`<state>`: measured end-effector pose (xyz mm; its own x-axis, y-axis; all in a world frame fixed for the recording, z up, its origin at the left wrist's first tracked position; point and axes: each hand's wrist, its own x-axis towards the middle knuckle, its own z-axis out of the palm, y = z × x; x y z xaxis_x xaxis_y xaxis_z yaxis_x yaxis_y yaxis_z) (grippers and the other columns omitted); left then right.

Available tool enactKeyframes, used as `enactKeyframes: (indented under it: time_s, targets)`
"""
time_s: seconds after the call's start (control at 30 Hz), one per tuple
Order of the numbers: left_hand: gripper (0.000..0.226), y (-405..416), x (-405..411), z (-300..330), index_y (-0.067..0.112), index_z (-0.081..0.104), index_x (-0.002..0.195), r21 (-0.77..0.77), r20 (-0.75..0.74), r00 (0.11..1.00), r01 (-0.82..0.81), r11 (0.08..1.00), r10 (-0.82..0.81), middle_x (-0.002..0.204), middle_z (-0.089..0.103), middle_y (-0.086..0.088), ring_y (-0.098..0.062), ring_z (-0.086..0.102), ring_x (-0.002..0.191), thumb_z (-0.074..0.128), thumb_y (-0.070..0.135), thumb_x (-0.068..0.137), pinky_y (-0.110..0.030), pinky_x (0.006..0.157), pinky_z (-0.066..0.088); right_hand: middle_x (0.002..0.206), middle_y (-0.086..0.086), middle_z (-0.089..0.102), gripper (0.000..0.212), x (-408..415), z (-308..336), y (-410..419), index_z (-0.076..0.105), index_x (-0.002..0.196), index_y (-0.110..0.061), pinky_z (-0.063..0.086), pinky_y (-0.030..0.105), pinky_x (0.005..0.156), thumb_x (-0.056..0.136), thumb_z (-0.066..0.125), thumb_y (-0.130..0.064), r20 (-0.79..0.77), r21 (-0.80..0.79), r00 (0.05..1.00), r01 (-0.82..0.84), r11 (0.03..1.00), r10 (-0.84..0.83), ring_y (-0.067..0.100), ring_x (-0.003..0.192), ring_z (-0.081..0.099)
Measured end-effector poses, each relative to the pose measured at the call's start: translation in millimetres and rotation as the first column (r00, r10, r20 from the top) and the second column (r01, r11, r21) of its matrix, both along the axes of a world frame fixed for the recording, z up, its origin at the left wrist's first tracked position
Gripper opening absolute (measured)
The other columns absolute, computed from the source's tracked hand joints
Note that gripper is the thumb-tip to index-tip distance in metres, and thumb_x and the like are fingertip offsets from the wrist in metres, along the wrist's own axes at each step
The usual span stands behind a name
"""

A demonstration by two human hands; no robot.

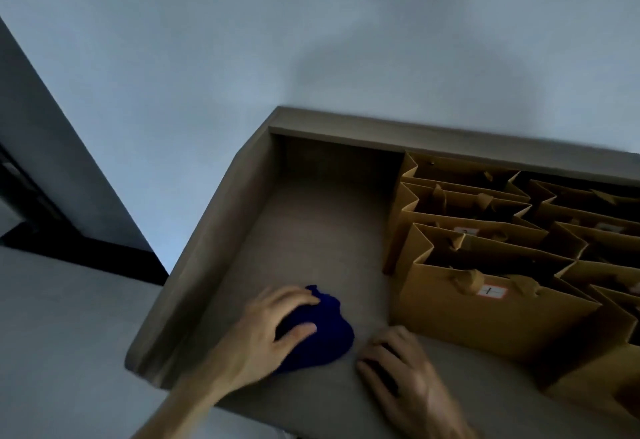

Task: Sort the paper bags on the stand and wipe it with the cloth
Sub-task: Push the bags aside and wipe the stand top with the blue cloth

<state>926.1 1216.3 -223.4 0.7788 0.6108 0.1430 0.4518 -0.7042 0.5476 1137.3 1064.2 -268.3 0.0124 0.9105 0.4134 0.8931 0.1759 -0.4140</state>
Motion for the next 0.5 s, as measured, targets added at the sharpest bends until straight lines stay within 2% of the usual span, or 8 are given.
enactKeyframes:
  time_s: [0.07,0.13,0.37,0.5]
  targets:
    - [0.057,-15.9,0.2,-21.3,0.043,0.039,0.138,0.179,-0.128,0.992,0.012,0.984,0.011,0.143,0.039,0.023,-0.007,0.041,0.127,0.038,0.07,0.088,-0.03,0.104,0.034,0.107,-0.012,0.059,0.024,5.2,-8.2,-6.6,0.067,0.104,-0.03,0.054,0.031,0.077,0.1,0.046,-0.042,0.053,0.017,0.997,0.048,0.999,-0.049,0.005,0.1,0.054]
    - [0.064,-23.3,2.0,-29.1,0.041,0.036,0.141,0.24,-0.135,0.989,-0.026,0.97,0.06,0.146,0.039,0.018,-0.012,0.043,0.126,0.039,0.074,0.086,-0.036,0.1,0.038,0.106,-0.01,0.061,0.024,2.1,-8.6,-7.6,0.068,0.103,-0.028,0.052,0.031,0.077,0.098,0.048,-0.041,0.072,0.023,0.994,0.08,0.997,-0.082,0.007,0.099,0.054]
    - [0.058,13.4,45.1,-28.4,0.041,0.04,0.135,0.326,-0.124,0.983,-0.087,0.941,0.134,0.139,0.047,0.013,-0.018,0.05,0.118,0.036,0.072,0.086,-0.038,0.093,0.043,0.102,-0.008,0.061,0.017,-3.3,-6.5,-4.9,0.069,0.099,-0.027,0.05,0.031,0.076,0.095,0.056,-0.038,0.061,0.023,0.988,0.139,0.99,-0.14,0.011,0.095,0.055]
    - [0.059,65.0,108.8,-24.7,0.04,0.028,0.14,0.326,-0.208,0.967,-0.074,0.942,0.148,0.145,0.039,0.008,-0.022,0.043,0.124,0.033,0.069,0.088,-0.043,0.1,0.036,0.102,-0.008,0.059,0.014,-4.0,-4.2,-6.1,0.068,0.099,-0.026,0.045,0.03,0.079,0.096,0.059,-0.035,0.041,0.019,0.989,0.14,0.99,-0.141,0.012,0.095,0.054]
